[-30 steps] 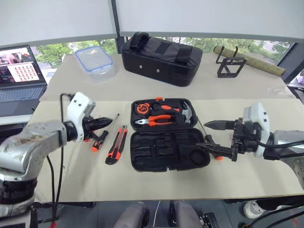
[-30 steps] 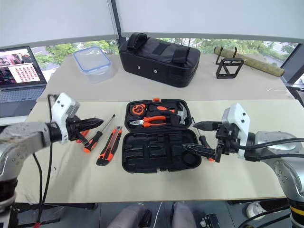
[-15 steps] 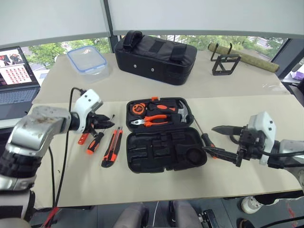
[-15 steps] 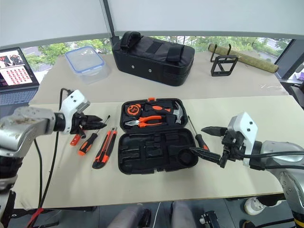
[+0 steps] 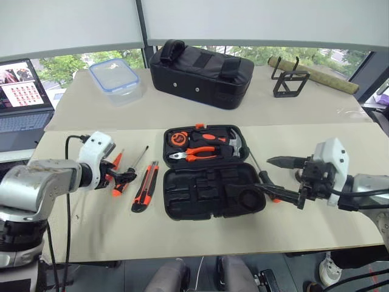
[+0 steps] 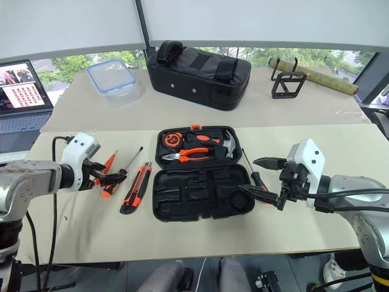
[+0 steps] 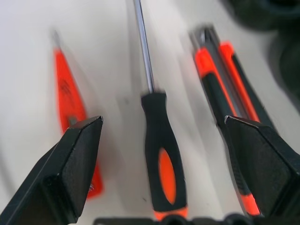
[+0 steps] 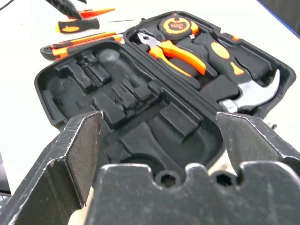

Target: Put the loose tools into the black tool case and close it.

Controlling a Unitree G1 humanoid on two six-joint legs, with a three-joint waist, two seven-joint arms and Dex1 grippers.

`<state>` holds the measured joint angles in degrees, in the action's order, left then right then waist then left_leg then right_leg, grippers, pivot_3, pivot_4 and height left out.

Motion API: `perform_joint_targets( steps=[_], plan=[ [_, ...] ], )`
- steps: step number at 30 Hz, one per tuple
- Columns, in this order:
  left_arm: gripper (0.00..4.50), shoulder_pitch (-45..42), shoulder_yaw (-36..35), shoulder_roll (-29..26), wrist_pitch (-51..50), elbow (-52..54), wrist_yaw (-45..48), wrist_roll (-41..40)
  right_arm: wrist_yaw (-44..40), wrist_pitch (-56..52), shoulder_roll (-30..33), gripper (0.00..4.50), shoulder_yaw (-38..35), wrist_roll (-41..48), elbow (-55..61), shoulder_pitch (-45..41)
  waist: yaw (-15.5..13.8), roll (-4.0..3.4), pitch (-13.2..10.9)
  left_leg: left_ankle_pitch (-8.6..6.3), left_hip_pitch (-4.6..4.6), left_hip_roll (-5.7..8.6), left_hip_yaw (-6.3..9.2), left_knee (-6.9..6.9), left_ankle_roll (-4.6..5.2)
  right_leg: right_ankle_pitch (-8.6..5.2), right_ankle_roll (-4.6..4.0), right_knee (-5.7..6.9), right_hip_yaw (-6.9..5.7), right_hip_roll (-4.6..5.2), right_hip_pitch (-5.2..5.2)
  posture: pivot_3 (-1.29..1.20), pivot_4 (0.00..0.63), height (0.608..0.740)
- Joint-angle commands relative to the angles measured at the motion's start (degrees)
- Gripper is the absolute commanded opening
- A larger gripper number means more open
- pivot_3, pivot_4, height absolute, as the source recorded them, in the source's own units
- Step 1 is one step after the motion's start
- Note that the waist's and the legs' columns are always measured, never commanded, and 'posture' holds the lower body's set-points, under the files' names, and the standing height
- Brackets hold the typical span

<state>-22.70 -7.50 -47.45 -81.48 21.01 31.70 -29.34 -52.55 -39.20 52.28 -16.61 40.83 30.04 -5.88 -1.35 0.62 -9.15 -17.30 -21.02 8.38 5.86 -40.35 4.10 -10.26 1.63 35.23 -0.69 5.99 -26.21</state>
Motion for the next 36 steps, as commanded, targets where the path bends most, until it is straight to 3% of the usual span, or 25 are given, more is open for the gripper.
perform_joint_targets(
  steps=[1, 3, 6, 14, 17, 22, 29, 36],
  plan=[
    [4.48, 0.9, -0.4, 0.7, -1.7, 2.4, -3.2, 1.1, -1.1, -0.6, 1.1, 4.5, -0.7, 2.7, 2.7, -1.3, 0.0, 0.0, 0.0, -0.05, -0.01, -0.01, 0.01, 0.0, -0.08, 0.0, 0.0, 0.0, 0.0, -0.01, -0.01, 0.0, 0.15, 0.716],
    [4.48, 2.3, 0.8, 1.2, -1.2, 2.6, -4.5, 1.9, -0.7, -1.0, 1.1, 4.5, -0.3, 3.2, 2.9, -2.3, 0.0, 0.0, 0.0, -0.11, 0.0, 0.0, 0.0, -0.01, -0.21, 0.0, 0.0, 0.01, 0.01, 0.0, -0.01, 0.0, 0.15, 0.716],
    [3.82, 4.2, 2.1, 1.1, 1.1, 1.8, -6.1, 3.5, -0.5, -1.2, 1.2, 4.5, 0.3, 3.2, 2.9, -3.2, 0.0, 0.0, 0.0, -0.12, 0.02, 0.0, -0.02, -0.01, -0.22, 0.0, 0.0, 0.02, 0.01, 0.01, 0.01, 0.0, 0.15, 0.716],
    [0.94, -0.3, -1.1, -2.9, 8.9, -1.8, 1.9, 0.9, -2.7, -1.4, 2.9, 4.5, -1.3, 5.1, 4.5, -1.8, -0.2, 0.01, 0.0, -0.12, 0.02, 0.0, -0.01, -0.04, -0.22, 0.0, -0.01, 0.05, 0.01, 0.01, 0.01, 0.0, 0.15, 0.716],
    [0.88, -5.8, 0.7, -6.9, 22.2, -4.2, 13.3, 0.6, -3.6, -2.6, 3.8, 4.5, -2.2, 7.1, 5.0, -1.3, -0.6, 0.08, 0.0, -0.12, -0.1, -0.01, 0.02, -0.15, -0.23, 0.01, -0.02, 0.08, -0.02, 0.02, -0.06, 0.0, 0.15, 0.716],
    [0.88, -12.5, 11.4, -9.4, 42.7, -7.8, 33.7, 3.8, -5.5, -4.1, 6.0, 4.5, -3.1, 9.3, 4.4, -0.6, -0.9, -0.03, 0.0, -0.14, -0.1, 0.06, -0.01, -0.29, -0.23, 0.02, -0.02, -0.03, -0.05, 0.16, 0.04, 0.0, 0.15, 0.716],
    [0.88, -24.1, 30.4, 1.5, 49.8, -17.5, 42.6, 14.2, -3.7, -1.1, 5.7, 4.5, -2.4, 4.3, 4.1, 0.7, -0.9, 0.02, 0.0, -0.01, -0.23, 0.04, 0.03, -0.48, 0.04, 0.06, -0.03, -0.01, 0.0, 0.19, 0.08, 0.0, 0.15, 0.716],
    [0.88, -29.4, 37.8, 9.2, 47.7, -25.7, 39.9, 23.1, -1.8, -1.1, 4.7, 4.5, -3.7, 4.1, 6.3, 3.1, -0.7, 0.03, 0.0, 0.11, -0.29, 0.01, 0.03, -0.53, 0.29, 0.06, -0.03, 0.1, 0.03, 0.14, -0.02, 0.0, 0.15, 0.716]
  ],
)
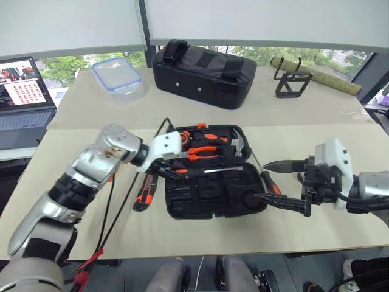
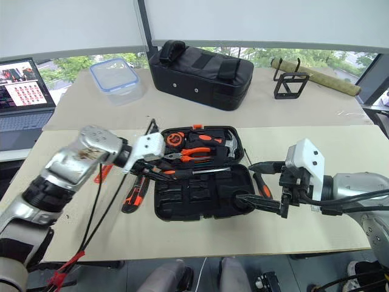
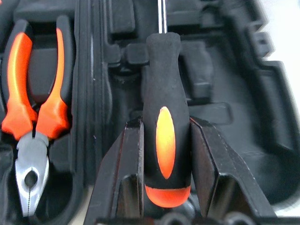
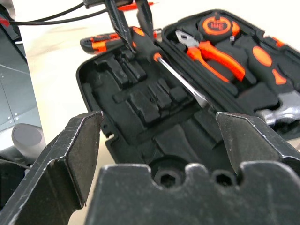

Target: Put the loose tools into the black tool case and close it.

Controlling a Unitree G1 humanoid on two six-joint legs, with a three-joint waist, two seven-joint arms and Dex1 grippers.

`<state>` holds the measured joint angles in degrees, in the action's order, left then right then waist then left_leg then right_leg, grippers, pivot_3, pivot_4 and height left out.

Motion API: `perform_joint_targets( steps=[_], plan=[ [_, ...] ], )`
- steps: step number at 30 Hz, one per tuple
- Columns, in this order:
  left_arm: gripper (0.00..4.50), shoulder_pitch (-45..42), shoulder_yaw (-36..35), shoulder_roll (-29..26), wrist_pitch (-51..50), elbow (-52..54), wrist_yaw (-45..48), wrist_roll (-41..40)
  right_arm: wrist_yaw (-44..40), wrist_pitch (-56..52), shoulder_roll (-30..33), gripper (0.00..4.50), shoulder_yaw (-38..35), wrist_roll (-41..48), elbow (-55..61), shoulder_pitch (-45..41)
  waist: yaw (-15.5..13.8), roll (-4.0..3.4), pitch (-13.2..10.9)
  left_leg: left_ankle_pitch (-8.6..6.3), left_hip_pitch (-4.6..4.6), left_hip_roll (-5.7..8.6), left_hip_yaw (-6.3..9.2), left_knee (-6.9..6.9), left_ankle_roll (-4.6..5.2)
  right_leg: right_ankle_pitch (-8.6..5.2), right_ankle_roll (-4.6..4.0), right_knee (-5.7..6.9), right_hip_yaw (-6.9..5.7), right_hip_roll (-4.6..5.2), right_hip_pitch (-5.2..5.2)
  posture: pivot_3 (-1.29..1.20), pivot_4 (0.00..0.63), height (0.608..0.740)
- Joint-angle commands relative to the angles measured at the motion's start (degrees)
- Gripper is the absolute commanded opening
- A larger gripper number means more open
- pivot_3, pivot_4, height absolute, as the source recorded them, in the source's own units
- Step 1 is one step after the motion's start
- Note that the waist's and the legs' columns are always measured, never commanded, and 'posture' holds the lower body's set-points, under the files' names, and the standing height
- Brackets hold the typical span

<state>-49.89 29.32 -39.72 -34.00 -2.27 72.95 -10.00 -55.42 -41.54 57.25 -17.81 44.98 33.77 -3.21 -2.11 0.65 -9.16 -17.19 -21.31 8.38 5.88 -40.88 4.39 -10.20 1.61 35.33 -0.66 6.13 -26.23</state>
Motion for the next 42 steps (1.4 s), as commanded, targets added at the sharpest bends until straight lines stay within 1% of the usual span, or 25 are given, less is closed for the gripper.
perform_joint_targets(
  steps=[1, 5, 11, 12, 13, 16, 17, 18, 19, 22, 23, 26, 30, 33, 36, 39, 40, 42],
  plan=[
    [0.88, -2.8, 1.5, 2.2, 0.6, -3.7, -2.1, 5.1, 1.4, 1.3, -0.4, 4.5, -2.6, -0.1, 2.7, 0.5, 0.0, 0.0, 0.0, 0.0, 0.0, 0.0, -0.01, -0.01, 0.0, 0.0, 0.0, 0.0, 0.02, 0.0, 0.0, 0.0, 0.15, 0.716],
    [0.88, -4.2, 2.1, 3.9, 1.7, -6.8, -2.2, 8.0, 2.5, 1.4, -0.9, 4.5, -3.1, -0.2, 3.3, 1.4, -0.1, 0.0, 0.0, 0.0, 0.0, 0.0, 0.0, -0.01, 0.0, 0.0, 0.0, 0.0, 0.01, -0.03, -0.01, 0.0, 0.15, 0.716],
    [0.88, -4.2, 1.6, 4.6, 3.5, -7.9, -0.8, 9.4, 3.3, 1.8, -1.4, 4.5, -3.4, -0.4, 4.1, 2.7, -0.1, 0.0, 0.0, 0.0, 0.0, 0.0, 0.0, -0.06, 0.01, 0.0, 0.0, 0.05, 0.01, -0.02, 0.0, 0.0, 0.15, 0.716],
    [1.89, -4.5, 1.0, 4.9, 3.2, -7.5, -0.5, 8.8, 3.4, 1.8, -1.4, 4.5, -3.5, -0.4, 4.2, 2.9, -0.1, 0.0, 0.0, 0.0, 0.0, 0.0, 0.0, -0.07, 0.01, 0.0, 0.0, 0.06, 0.01, -0.02, 0.0, 0.0, 0.15, 0.716],
    [2.01, -5.0, 0.2, 5.4, 2.6, -7.2, -0.5, 8.2, 3.4, 1.8, -1.5, 4.5, -3.7, -0.4, 4.3, 3.1, -0.2, 0.01, 0.0, 0.0, 0.0, 0.0, 0.0, -0.07, 0.01, 0.0, 0.0, 0.07, 0.01, -0.01, 0.0, 0.0, 0.15, 0.716],
    [3.21, -6.0, -1.4, 6.5, 1.4, -6.7, -0.7, 7.3, 3.3, 1.8, -1.7, 4.5, -4.0, -0.4, 4.5, 3.6, -0.4, 0.01, 0.0, 0.0, -0.01, 0.02, 0.02, -0.13, 0.01, 0.0, 0.01, 0.08, 0.0, -0.01, 0.02, 0.0, 0.15, 0.716],
    [3.5, -6.4, -1.9, 7.0, 0.9, -6.5, -0.8, 6.8, 3.2, 1.9, -1.7, 4.5, -4.1, -0.4, 4.5, 3.7, -0.4, 0.02, 0.0, 0.01, -0.01, 0.03, 0.01, -0.15, 0.01, 0.01, 0.01, 0.09, 0.0, -0.01, 0.02, 0.0, 0.15, 0.716],
    [2.91, -6.7, -2.4, 7.5, 0.2, -6.4, -0.9, 6.4, 3.2, 1.9, -1.7, 4.5, -4.2, -0.4, 4.5, 3.7, -0.4, 0.02, 0.0, 0.01, -0.02, 0.03, 0.02, -0.16, 0.01, 0.01, 0.02, 0.1, 0.0, -0.01, 0.02, 0.0, 0.15, 0.716],
    [2.76, -6.9, -2.7, 7.8, -0.3, -6.3, -0.9, 6.2, 3.2, 1.9, -1.7, 4.5, -4.2, -0.4, 4.5, 3.8, -0.4, 0.02, 0.0, 0.01, -0.03, 0.02, 0.01, -0.16, 0.01, 0.01, 0.02, 0.1, 0.0, -0.01, 0.01, 0.0, 0.15, 0.716],
    [1.63, -7.1, -2.7, 8.6, -0.1, -6.3, -0.7, 6.4, 3.1, 1.8, -1.7, 4.5, -4.2, -0.4, 4.4, 3.7, -0.2, 0.01, 0.0, 0.0, -0.02, 0.02, 0.01, -0.14, 0.01, 0.0, 0.02, 0.12, 0.01, -0.01, 0.0, 0.0, 0.15, 0.716],
    [1.15, -7.1, -2.7, 9.0, 0.4, -6.8, -0.9, 6.8, 3.1, 1.8, -1.7, 4.5, -4.2, -0.4, 4.4, 3.6, -0.1, 0.02, 0.0, 0.0, 0.0, 0.02, 0.01, -0.13, 0.01, 0.0, 0.02, 0.14, 0.01, -0.01, 0.0, 0.0, 0.15, 0.716],
    [0.05, -6.8, -1.6, 9.7, 2.5, -8.4, -1.4, 8.3, 3.1, 1.8, -1.7, 4.5, -4.3, -0.2, 4.1, 3.4, -0.1, 0.02, 0.0, 0.01, -0.01, 0.02, 0.01, -0.15, 0.01, 0.0, 0.02, 0.2, 0.01, -0.01, -0.02, 0.0, 0.15, 0.716],
    [0.05, -5.6, 1.6, 11.1, 4.4, -10.5, -1.1, 10.8, 3.2, 2.0, -2.0, 4.5, -4.0, -0.5, 3.4, 3.0, -0.1, 0.02, 0.0, 0.0, 0.0, 0.02, 0.0, -0.15, 0.01, 0.0, 0.02, 0.21, 0.02, -0.01, -0.02, 0.0, 0.15, 0.716],
    [0.05, -4.9, 4.9, 11.7, 7.8, -13.4, -2.6, 15.0, 3.6, 2.2, -2.3, 4.5, -3.5, -1.0, 3.3, 3.1, -0.3, 0.02, 0.0, 0.01, -0.01, 0.03, 0.0, -0.17, 0.02, 0.0, 0.02, 0.21, 0.02, 0.0, -0.01, 0.0, 0.15, 0.716],
    [0.05, -3.9, 6.5, 13.5, 10.3, -16.5, -5.8, 18.4, 5.7, 2.2, -2.9, 4.5, -3.3, -3.3, 2.4, 3.9, -0.7, 0.04, 0.1, 0.0, 0.06, 0.04, 0.0, -0.18, 0.02, 0.0, 0.02, 0.19, 0.02, 0.05, 0.09, 0.0, 0.15, 0.716],
    [0.05, -3.5, 5.7, 14.2, 12.3, -18.1, -7.6, 20.0, 8.6, 1.8, -4.0, 4.5, -4.2, -5.2, 1.4, 4.9, -1.5, 0.05, 0.2, -0.04, 0.15, 0.08, 0.01, -0.18, 0.06, 0.02, 0.07, 0.17, 0.02, 0.09, 0.24, 0.0, 0.15, 0.716],
    [0.05, -3.4, 4.8, 14.1, 12.3, -17.7, -7.2, 19.4, 9.7, 1.4, -4.4, 4.5, -4.6, -5.7, 1.0, 5.3, -1.7, 0.05, 0.2, -0.04, 0.17, 0.1, 0.01, -0.19, 0.07, 0.05, 0.12, 0.16, 0.03, 0.09, 0.28, 0.0, 0.15, 0.716],
    [0.05, -3.3, 0.7, 14.0, 8.8, -14.8, -5.9, 15.7, 13.4, 0.1, -5.7, 4.5, -5.3, -7.5, -0.6, 6.1, -1.8, 0.05, 0.2, -0.03, 0.16, 0.12, 0.0, -0.27, 0.06, 0.12, 0.17, 0.19, 0.09, 0.1, 0.3, 0.0, 0.15, 0.716]
  ],
)
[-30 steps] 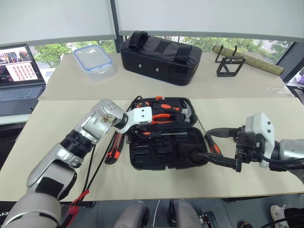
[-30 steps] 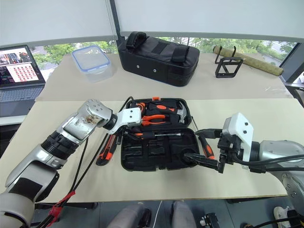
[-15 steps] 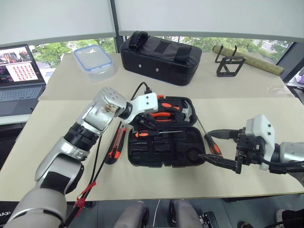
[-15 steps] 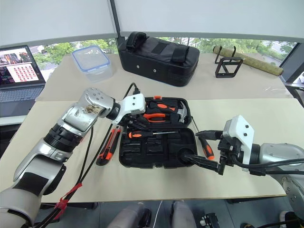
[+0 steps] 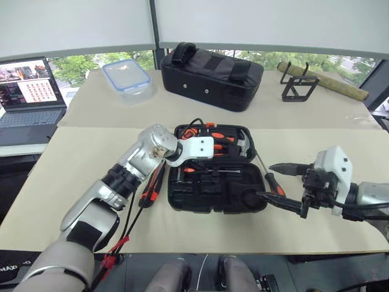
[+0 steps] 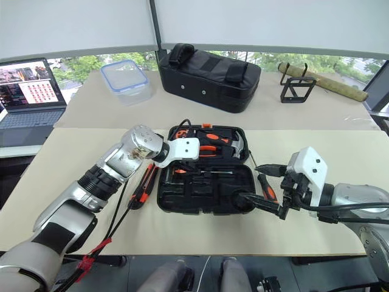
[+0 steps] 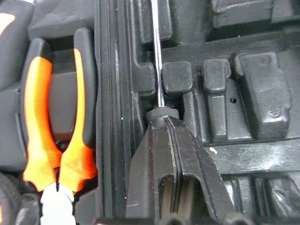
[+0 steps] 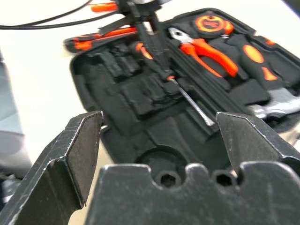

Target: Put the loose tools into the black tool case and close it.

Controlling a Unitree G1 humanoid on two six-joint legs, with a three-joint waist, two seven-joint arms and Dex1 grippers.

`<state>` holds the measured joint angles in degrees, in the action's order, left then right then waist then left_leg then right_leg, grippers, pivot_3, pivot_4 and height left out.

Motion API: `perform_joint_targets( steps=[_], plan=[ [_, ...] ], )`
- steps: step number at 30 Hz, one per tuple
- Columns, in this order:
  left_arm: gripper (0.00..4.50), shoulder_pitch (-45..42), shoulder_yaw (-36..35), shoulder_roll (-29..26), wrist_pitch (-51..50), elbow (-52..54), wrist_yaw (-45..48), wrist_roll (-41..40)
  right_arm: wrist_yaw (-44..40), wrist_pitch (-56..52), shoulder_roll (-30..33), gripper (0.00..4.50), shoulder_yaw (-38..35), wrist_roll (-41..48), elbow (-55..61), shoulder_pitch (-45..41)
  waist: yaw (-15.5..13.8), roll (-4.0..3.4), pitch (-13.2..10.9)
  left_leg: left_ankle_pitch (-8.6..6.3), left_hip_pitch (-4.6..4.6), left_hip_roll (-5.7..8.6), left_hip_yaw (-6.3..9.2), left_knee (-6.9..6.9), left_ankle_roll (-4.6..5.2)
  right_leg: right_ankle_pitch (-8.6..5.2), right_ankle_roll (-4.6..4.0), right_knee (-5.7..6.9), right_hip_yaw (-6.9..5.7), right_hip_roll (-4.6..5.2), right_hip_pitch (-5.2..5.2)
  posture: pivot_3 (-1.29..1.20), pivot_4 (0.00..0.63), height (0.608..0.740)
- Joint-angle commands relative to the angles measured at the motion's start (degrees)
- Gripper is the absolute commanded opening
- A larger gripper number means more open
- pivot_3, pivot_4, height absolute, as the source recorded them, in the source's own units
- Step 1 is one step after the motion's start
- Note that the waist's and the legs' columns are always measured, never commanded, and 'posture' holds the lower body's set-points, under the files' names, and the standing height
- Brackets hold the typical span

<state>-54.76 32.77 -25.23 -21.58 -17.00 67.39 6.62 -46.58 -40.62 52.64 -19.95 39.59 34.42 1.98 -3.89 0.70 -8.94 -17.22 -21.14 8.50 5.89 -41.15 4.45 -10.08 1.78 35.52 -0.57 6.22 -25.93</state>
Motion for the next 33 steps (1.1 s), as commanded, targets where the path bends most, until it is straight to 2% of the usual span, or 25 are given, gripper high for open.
perform_joint_targets(
  steps=[1, 3, 5, 9, 13, 20, 21, 22, 26, 27, 30, 33],
  plan=[
    [0.28, 1.9, -5.4, -0.7, -5.2, 2.0, 0.7, -3.7, 6.2, -1.5, -1.7, 4.5, -3.2, -2.9, -2.1, 1.4, 0.1, 0.0, 0.0, 0.0, 0.0, 0.0, 0.0, -0.03, 0.0, 0.01, 0.0, 0.04, 0.01, -0.01, -0.01, 0.0, 0.15, 0.716],
    [0.79, 2.4, -8.9, -1.2, -7.8, 5.3, 2.5, -7.6, 8.0, -1.9, -2.5, 4.5, -3.0, -4.1, -2.9, 2.1, 0.5, 0.0, 0.0, 0.03, -0.05, 0.01, -0.03, -0.1, 0.06, 0.0, 0.0, 0.23, 0.05, -0.04, -0.17, 0.0, 0.15, 0.716],
    [1.48, 3.2, -13.4, -3.0, -12.3, 10.1, 5.3, -13.2, 10.9, -2.7, -3.9, 4.5, -1.8, -5.8, -4.2, 2.4, 1.1, 0.01, 0.0, 0.05, -0.16, 0.0, -0.05, -0.08, 0.05, 0.0, -0.01, 0.35, 0.05, -0.07, -0.38, 0.0, 0.15, 0.716],
    [2.96, 6.7, -22.0, -7.4, -16.9, 18.3, 9.0, -23.4, 16.1, -3.8, -7.0, 4.5, 1.7, -9.4, -7.6, 0.9, 2.3, 0.0, 0.0, 0.08, -0.17, -0.08, -0.05, -0.07, -0.02, -0.04, -0.08, 0.37, 0.03, -0.15, -0.45, 0.0, 0.15, 0.716],
    [4.45, 10.8, -28.5, -9.5, -18.7, 23.2, 9.8, -30.9, 17.3, -3.8, -9.7, 4.5, 5.3, -11.0, -10.4, 0.0, 2.8, -0.09, 0.0, 0.08, -0.02, -0.06, -0.09, 0.01, -0.02, -0.05, -0.09, 0.32, 0.01, -0.14, -0.35, 0.0, 0.15, 0.716],
    [4.45, 15.9, -30.9, -15.4, -21.0, 29.2, 10.4, -36.3, 19.3, -3.4, -14.2, 4.5, 9.0, -13.5, -13.9, -2.5, 3.1, -0.09, 0.0, 0.08, -0.02, -0.02, -0.09, 0.09, -0.02, -0.05, -0.1, 0.29, 0.02, -0.17, -0.36, 0.0, 0.15, 0.716],
    [4.5, 16.2, -31.1, -15.8, -21.6, 29.6, 9.9, -37.0, 19.6, -3.7, -14.8, 3.99, 8.9, -13.2, -13.8, -2.8, 3.0, -0.09, 0.0, 0.07, -0.02, -0.01, -0.09, 0.09, -0.02, -0.05, -0.1, 0.29, 0.01, -0.17, -0.36, 0.0, 0.15, 0.716],
    [4.5, 16.3, -31.3, -16.1, -22.1, 29.9, 9.3, -37.5, 19.7, -4.0, -15.2, 3.91, 8.7, -13.1, -13.7, -2.9, 3.0, -0.09, 0.0, 0.07, 0.0, -0.02, -0.08, 0.12, -0.03, -0.05, -0.1, 0.29, -0.01, -0.18, -0.35, 0.0, 0.15, 0.716],
    [4.5, 17.5, -31.9, -17.2, -22.1, 31.3, 8.3, -39.0, 20.5, -3.8, -16.3, 2.54, 7.8, -13.4, -13.8, -3.4, 3.1, -0.09, 0.0, 0.07, 0.01, -0.02, -0.08, 0.15, -0.03, -0.05, -0.1, 0.28, 0.0, -0.19, -0.36, 0.0, 0.15, 0.716],
    [4.5, 17.9, -32.1, -17.5, -22.1, 31.7, 8.3, -39.4, 21.1, -4.0, -16.9, 2.28, 6.8, -13.0, -13.9, -3.9, 3.2, -0.09, 0.0, 0.07, 0.02, -0.02, -0.09, 0.16, -0.03, -0.05, -0.1, 0.28, 0.0, -0.19, -0.36, 0.0, 0.15, 0.716],
    [4.5, 19.6, -32.0, -19.3, -20.7, 32.7, 8.5, -39.3, 23.6, -6.6, -18.5, 1.15, 1.5, -10.3, -14.1, -6.2, 3.2, -0.13, 0.0, 0.08, 0.02, -0.03, -0.09, 0.19, -0.04, -0.06, -0.11, 0.29, 0.0, -0.22, -0.38, 0.0, 0.15, 0.716],
    [4.5, 20.7, -32.6, -20.6, -21.6, 33.6, 8.8, -40.8, 26.2, -11.7, -18.6, 1.04, -5.3, -6.5, -13.8, -9.0, 3.2, -0.16, 0.0, 0.08, 0.03, -0.02, -0.12, 0.23, -0.05, -0.06, -0.11, 0.27, 0.01, -0.22, -0.4, 0.0, 0.15, 0.716]
  ],
)
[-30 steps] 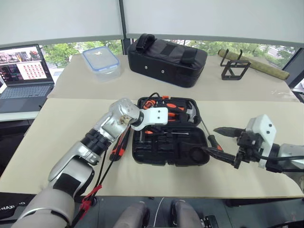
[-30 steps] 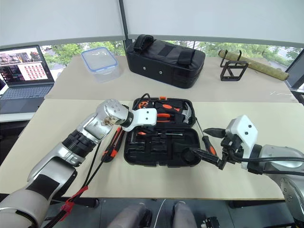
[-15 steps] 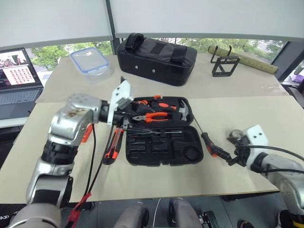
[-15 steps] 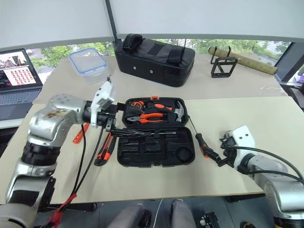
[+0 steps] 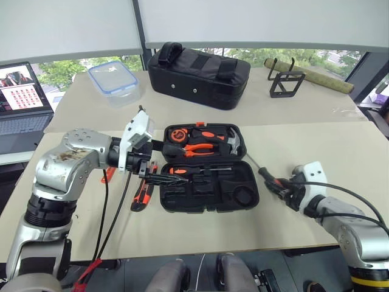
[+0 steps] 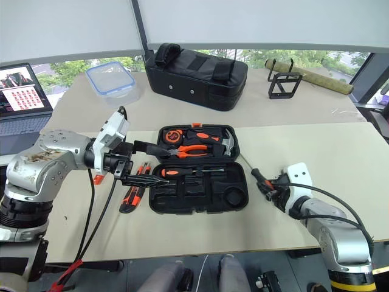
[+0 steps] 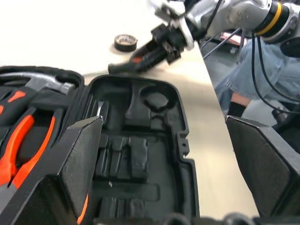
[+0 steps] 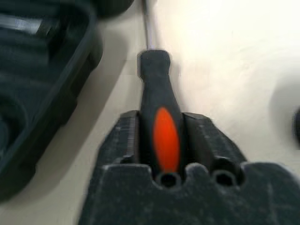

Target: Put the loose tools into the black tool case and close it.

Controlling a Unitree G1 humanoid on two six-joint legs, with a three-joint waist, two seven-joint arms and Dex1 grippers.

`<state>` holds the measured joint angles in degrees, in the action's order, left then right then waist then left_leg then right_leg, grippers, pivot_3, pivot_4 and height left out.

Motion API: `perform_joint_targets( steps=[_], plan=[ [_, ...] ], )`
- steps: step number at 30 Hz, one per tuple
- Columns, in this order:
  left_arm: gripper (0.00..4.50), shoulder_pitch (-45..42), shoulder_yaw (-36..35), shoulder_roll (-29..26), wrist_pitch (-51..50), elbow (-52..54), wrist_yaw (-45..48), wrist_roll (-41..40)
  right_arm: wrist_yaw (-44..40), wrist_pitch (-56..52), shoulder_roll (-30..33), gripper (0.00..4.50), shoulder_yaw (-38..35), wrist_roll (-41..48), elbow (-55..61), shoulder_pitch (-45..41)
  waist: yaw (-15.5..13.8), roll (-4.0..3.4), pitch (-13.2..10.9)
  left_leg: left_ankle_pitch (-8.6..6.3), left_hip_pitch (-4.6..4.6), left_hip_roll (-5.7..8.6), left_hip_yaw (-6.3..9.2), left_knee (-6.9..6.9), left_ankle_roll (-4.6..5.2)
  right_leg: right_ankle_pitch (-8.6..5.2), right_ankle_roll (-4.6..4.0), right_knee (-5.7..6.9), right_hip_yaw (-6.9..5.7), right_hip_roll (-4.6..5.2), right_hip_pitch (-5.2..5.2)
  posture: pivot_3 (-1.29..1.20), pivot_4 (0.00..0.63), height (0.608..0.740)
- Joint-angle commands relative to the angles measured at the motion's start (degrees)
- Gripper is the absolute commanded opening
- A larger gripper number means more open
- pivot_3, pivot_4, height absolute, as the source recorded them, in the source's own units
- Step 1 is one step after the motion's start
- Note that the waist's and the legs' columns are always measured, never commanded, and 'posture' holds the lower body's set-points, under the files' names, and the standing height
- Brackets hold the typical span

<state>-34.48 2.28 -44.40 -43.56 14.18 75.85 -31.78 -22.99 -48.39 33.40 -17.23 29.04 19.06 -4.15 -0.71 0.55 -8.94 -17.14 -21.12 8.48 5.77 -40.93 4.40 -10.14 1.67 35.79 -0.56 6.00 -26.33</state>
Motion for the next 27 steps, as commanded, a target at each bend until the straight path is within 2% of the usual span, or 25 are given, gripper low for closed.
perform_joint_targets(
  steps=[1, 3, 5, 6, 8, 11, 18, 24, 27],
  plan=[
    [4.5, 0.5, -2.3, -1.5, 0.2, 2.7, 0.0, -2.7, 2.8, -4.9, 0.9, 1.04, -9.1, 4.8, 1.6, -3.5, -0.1, -0.01, 0.0, 0.0, 0.0, 0.01, 0.0, 0.0, 0.0, 0.0, 0.0, 0.01, -0.01, 0.0, 0.0, 0.0, 0.15, 0.716],
    [4.5, 0.4, -2.9, -1.5, -0.7, 2.9, -1.3, -3.7, 1.1, -5.7, 2.6, 1.04, -10.2, 6.3, 1.6, -5.3, -0.2, -0.01, 0.0, 0.0, 0.0, 0.0, 0.03, 0.0, 0.0, 0.0, 0.0, -0.01, -0.01, -0.01, 0.02, 0.0, 0.15, 0.716],
    [4.5, 0.4, -3.6, -1.8, -1.7, 3.3, -1.9, -5.0, -5.3, -3.3, 5.6, 1.04, -8.5, 8.1, 2.5, -7.7, -0.1, -0.02, 0.0, 0.0, 0.0, 0.0, 0.02, 0.0, 0.0, 0.0, 0.0, -0.03, -0.02, -0.05, 0.02, 0.0, 0.15, 0.716],
    [4.5, 0.7, -3.8, -2.2, -2.1, 3.6, -1.6, -5.6, -10.0, -0.7, 7.8, 1.04, -6.1, 8.1, 3.5, -8.1, 0.0, -0.04, 0.0, 0.0, 0.0, 0.0, 0.0, 0.01, 0.01, 0.0, 0.0, -0.03, 0.0, 0.0, 0.03, 0.0, 0.15, 0.716],
    [4.5, 1.5, -3.5, -4.0, -2.2, 4.1, 0.2, -6.4, -22.9, 9.4, 14.6, 1.04, 4.0, 2.1, 3.7, -8.4, 0.2, -0.1, -0.1, 0.0, -0.01, -0.01, -0.03, 0.03, 0.01, 0.0, 0.0, -0.02, -0.02, -0.02, -0.01, 0.0, 0.15, 0.716],
    [4.5, 1.7, -2.6, -6.1, -2.2, 3.7, 1.8, -6.8, -31.6, 19.7, 19.0, 1.04, 14.1, -5.3, -0.9, -10.8, 0.9, -0.09, -0.1, -0.04, 0.03, -0.17, -0.08, 0.11, -0.05, -0.02, -0.03, -0.03, -0.07, -0.11, -0.01, 0.0, 0.15, 0.716],
    [4.5, 2.4, -0.9, -9.2, -0.7, 2.2, 4.5, -5.9, -40.8, 37.9, 16.1, 1.04, 27.7, -16.8, -12.1, -21.2, 0.9, -0.05, -0.1, -0.06, 0.01, -0.19, -0.12, 0.02, -0.09, -0.03, -0.05, -0.06, -0.07, -0.13, 0.0, 0.0, 0.15, 0.716],
    [4.5, 4.4, -0.7, -10.7, 1.4, 3.1, 5.2, -5.1, -42.3, 47.0, 13.4, 1.04, 32.4, -24.4, -21.2, -26.8, 0.7, -0.05, -0.1, -0.06, 0.0, -0.21, -0.09, 0.03, -0.11, -0.04, -0.1, -0.06, -0.07, -0.13, -0.03, 0.0, 0.15, 0.716],
    [4.5, 4.6, -0.8, -11.0, 1.7, 3.3, 4.9, -4.9, -44.2, 49.1, 12.2, 1.04, 33.7, -25.4, -23.8, -28.6, 0.8, -0.05, -0.1, -0.06, 0.01, -0.2, -0.1, 0.02, -0.11, -0.04, -0.1, -0.06, -0.07, -0.15, -0.03, 0.0, 0.15, 0.716]
  ],
)
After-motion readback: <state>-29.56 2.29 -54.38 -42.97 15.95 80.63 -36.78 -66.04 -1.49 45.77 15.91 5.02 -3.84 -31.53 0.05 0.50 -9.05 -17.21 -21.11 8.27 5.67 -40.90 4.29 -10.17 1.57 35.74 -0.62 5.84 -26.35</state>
